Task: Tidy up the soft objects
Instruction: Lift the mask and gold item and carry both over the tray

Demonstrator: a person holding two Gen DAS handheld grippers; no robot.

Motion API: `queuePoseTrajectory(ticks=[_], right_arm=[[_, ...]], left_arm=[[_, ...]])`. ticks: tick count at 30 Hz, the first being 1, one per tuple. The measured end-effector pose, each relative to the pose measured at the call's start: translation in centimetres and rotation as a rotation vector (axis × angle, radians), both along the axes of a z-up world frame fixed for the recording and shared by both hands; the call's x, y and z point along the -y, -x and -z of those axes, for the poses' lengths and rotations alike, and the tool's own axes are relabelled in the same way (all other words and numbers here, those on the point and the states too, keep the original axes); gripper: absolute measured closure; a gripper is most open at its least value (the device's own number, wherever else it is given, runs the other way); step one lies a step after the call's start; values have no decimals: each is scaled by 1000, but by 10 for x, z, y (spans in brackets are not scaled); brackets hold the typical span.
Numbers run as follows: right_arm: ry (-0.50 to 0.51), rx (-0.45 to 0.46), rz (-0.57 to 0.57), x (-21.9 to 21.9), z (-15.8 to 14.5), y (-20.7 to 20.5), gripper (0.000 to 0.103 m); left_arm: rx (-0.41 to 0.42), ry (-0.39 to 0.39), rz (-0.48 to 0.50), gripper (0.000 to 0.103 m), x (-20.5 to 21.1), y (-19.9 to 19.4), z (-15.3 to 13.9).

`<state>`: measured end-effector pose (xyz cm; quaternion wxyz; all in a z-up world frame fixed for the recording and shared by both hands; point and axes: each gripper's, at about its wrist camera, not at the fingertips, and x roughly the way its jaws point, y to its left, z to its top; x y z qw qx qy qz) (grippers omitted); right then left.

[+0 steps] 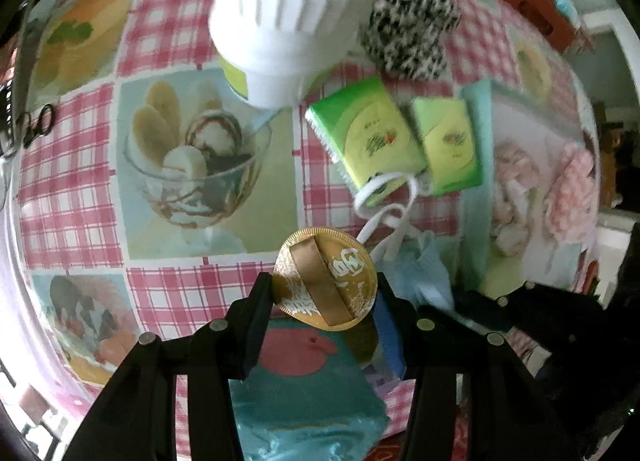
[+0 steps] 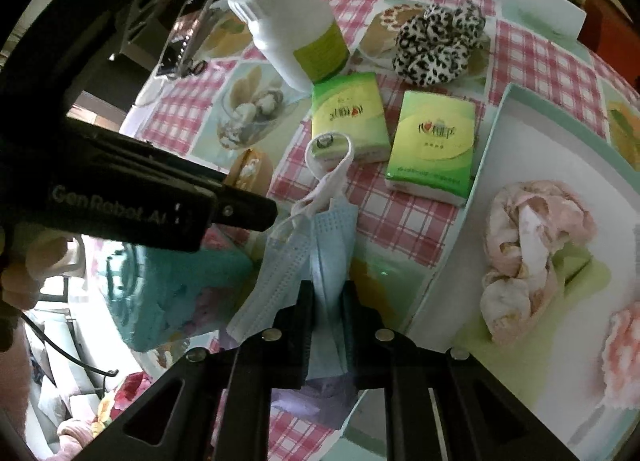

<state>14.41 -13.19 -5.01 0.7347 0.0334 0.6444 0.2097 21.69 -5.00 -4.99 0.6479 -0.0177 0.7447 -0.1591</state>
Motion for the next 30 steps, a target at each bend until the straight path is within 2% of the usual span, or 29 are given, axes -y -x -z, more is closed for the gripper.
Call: queuePoseTrajectory(ticks=[5,11,17,25,30], right_arm=[[-23,44,38,7,-16,5,88],[-65,105,158,28,-30,12,89],[-28,222,246,39,-52,23,89],[-42,332,330,54,-79,41,89],[-45,406,387,72,-100,49,88]], left_arm=[[96,91,-89,53,-19,20,-31],[218,116,-179,53,-43,55,-65],[319,125,-208,53,-61,60,-91],[418,109,-229,53,-40,65,-89],[468,124,-208,53,-24,66,-96]])
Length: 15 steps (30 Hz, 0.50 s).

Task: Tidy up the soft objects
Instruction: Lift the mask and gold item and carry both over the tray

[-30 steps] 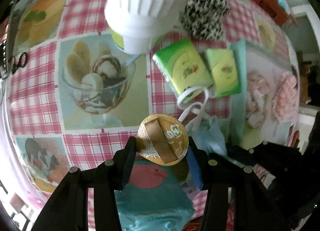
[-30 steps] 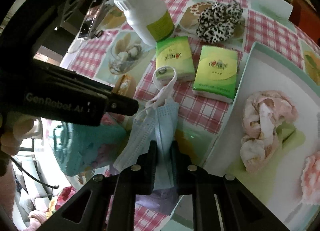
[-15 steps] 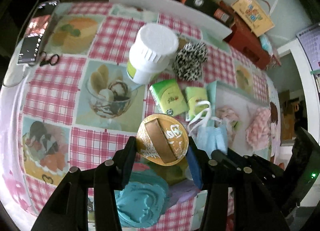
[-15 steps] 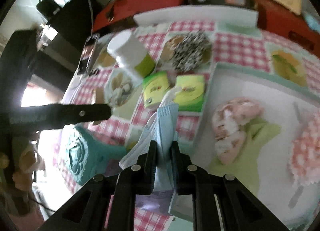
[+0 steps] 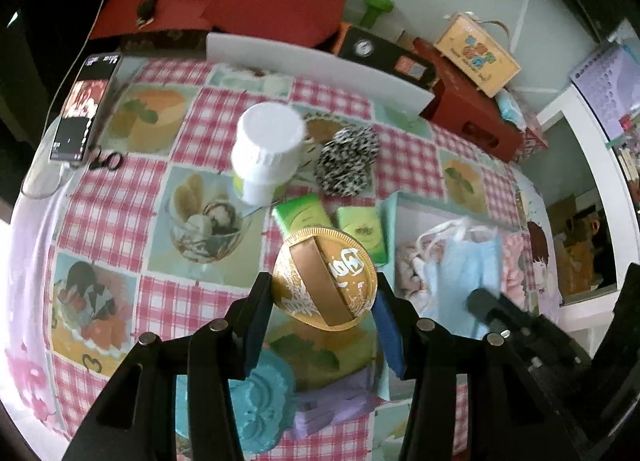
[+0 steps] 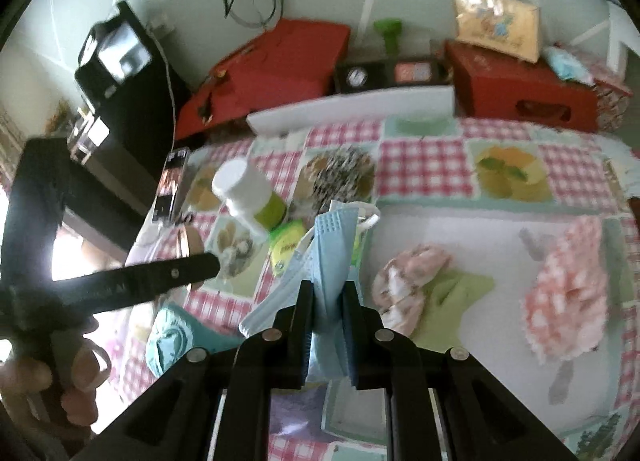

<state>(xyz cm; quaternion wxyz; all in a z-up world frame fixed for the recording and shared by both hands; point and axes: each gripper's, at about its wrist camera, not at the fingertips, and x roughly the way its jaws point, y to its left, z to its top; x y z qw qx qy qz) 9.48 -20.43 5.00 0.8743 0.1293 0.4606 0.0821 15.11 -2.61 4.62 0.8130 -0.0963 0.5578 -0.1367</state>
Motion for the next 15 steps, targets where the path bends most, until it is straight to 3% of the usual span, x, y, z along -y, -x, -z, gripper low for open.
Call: queuePoseTrajectory(ticks=[8,15], right_arm=[[-12,105,115,48,-31,19,88],[-5,165,285,109,-51,46,89]], left_arm=[[71,-1,49,53,23,3,-20],[111,-3,146,53,63,7,-33]])
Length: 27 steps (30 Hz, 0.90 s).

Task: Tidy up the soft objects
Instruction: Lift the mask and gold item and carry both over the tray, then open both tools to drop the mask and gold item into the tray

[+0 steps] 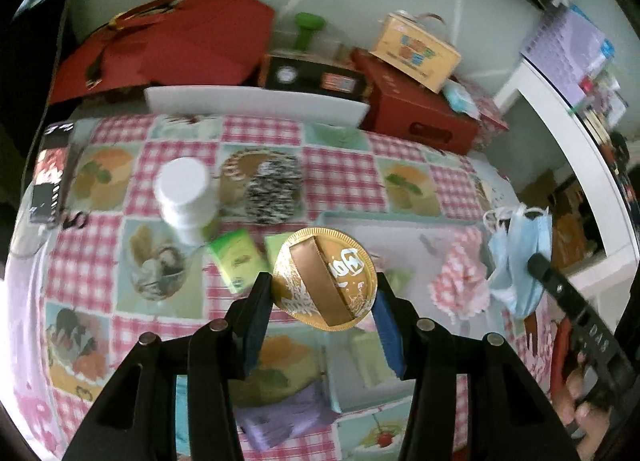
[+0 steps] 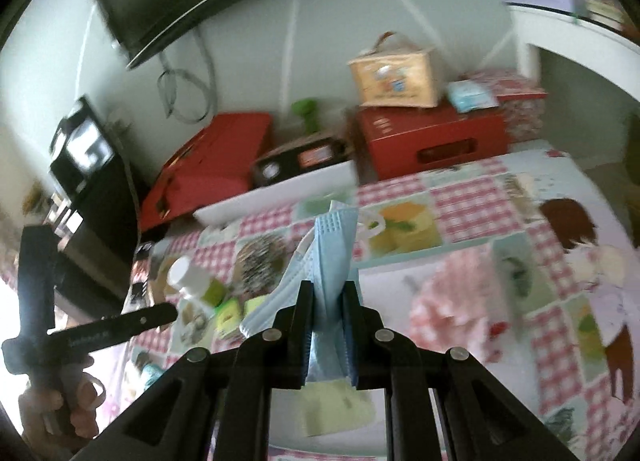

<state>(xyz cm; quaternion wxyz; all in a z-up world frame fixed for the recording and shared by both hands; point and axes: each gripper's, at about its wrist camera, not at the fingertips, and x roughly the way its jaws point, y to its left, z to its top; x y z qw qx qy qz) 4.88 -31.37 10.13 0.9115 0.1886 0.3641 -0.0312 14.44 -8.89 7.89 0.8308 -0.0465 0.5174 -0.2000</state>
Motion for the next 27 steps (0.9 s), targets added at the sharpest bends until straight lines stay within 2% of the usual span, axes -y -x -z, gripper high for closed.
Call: queuePoseTrajectory(ticks=[11,16,27], right_arm=[[-7,7,204,65,-2,32,89],[19,-63,252,79,11,38,88],[24,-264,205,72,68,36,88]], left_arm=[[-20,-58,170,53,76,14,19],[-52,-89,251,52,108,23,38],[-142,-178,316,52,138,37,86]])
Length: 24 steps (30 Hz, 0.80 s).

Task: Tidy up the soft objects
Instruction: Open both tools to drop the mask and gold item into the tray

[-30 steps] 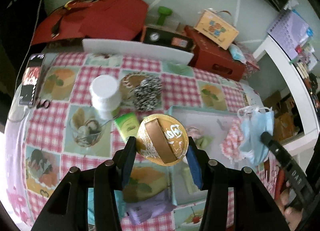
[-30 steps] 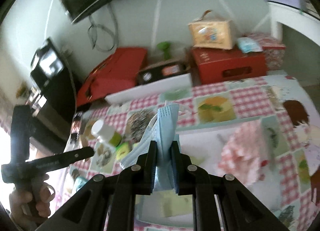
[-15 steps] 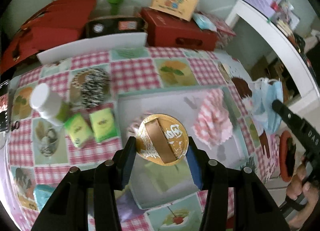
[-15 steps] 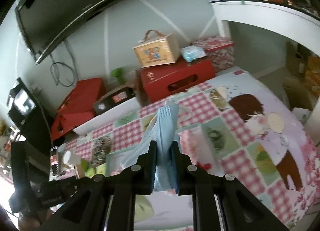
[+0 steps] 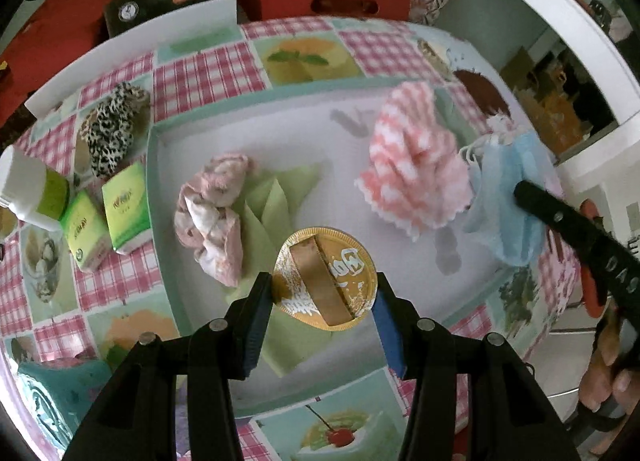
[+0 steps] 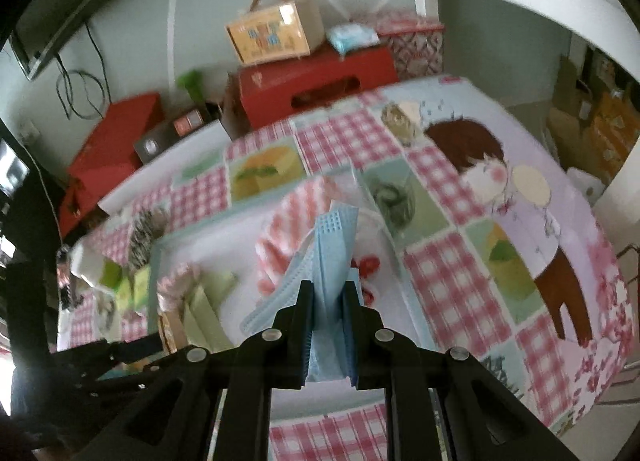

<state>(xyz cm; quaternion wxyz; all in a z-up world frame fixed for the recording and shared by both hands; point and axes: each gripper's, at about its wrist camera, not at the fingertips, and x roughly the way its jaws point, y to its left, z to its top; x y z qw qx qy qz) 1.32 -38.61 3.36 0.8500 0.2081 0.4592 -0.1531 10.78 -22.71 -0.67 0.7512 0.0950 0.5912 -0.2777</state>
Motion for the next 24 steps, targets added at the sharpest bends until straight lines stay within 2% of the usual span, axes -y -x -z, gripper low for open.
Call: queuePoseTrajectory(ticks=[8,14,16,18,20,24], right_arm=[[-40,-144,-36,-2,46,-9,87],[-41,-194,-54,-6,62,-13,85],[-39,-209,-50,-8,65,-14,85],[-40,-220,-41,-6,67,-14,77],[-38,-232,-24,-6,68,-12,59],[-22,-231,-5,-4,64,-10,50]], left_arm=[[-41,-52,4,52,4,6,23],[-65,-71,3,52,7,8,34],[-74,-75,-5,48,8,7,35],[-83,-70,-18,41,6,5,35],[-91,-62,-27,41,3,5,36],[-95,-57,-37,41,1,3,34]])
